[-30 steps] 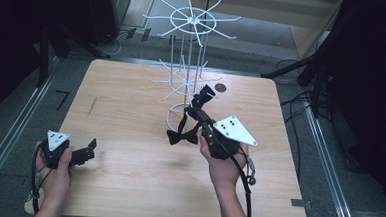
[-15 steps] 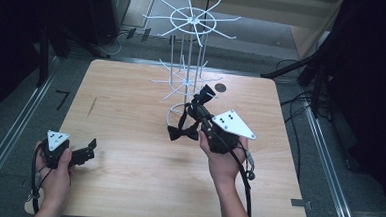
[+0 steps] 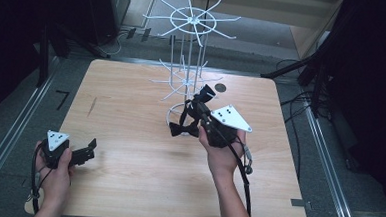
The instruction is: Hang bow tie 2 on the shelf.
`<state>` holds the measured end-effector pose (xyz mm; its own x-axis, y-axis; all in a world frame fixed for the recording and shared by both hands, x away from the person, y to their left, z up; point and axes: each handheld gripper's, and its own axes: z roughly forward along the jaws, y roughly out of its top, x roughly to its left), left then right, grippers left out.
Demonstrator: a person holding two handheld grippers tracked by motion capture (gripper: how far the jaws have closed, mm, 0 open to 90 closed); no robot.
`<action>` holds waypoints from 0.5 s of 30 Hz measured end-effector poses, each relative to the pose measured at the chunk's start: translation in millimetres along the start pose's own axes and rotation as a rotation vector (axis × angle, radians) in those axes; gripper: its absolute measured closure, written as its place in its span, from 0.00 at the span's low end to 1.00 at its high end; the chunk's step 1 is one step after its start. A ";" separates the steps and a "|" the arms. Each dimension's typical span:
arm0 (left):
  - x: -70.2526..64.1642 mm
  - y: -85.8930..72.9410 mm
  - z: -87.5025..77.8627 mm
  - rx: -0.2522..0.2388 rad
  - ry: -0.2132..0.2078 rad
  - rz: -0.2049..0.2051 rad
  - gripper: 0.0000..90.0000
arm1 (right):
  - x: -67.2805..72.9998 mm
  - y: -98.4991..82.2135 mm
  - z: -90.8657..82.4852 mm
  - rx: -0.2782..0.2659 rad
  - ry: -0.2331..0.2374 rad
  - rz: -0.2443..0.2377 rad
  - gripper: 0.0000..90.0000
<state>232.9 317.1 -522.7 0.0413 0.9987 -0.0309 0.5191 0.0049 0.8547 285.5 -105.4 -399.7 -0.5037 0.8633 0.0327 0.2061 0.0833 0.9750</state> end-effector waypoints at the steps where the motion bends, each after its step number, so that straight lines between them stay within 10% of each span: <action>1: 0.0 0.0 0.0 0.000 0.000 0.000 0.00 | 0.0 -0.3 1.2 0.001 0.000 0.002 1.00; 15: 0.0 0.0 0.0 -0.001 0.000 0.000 0.00 | -3.4 -2.3 13.4 0.009 -0.012 0.029 1.00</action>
<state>232.9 317.1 -522.7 0.0411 0.9987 -0.0305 0.5187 0.0048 0.8550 298.0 -101.9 -405.0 -0.4875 0.8712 0.0582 0.2283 0.0628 0.9716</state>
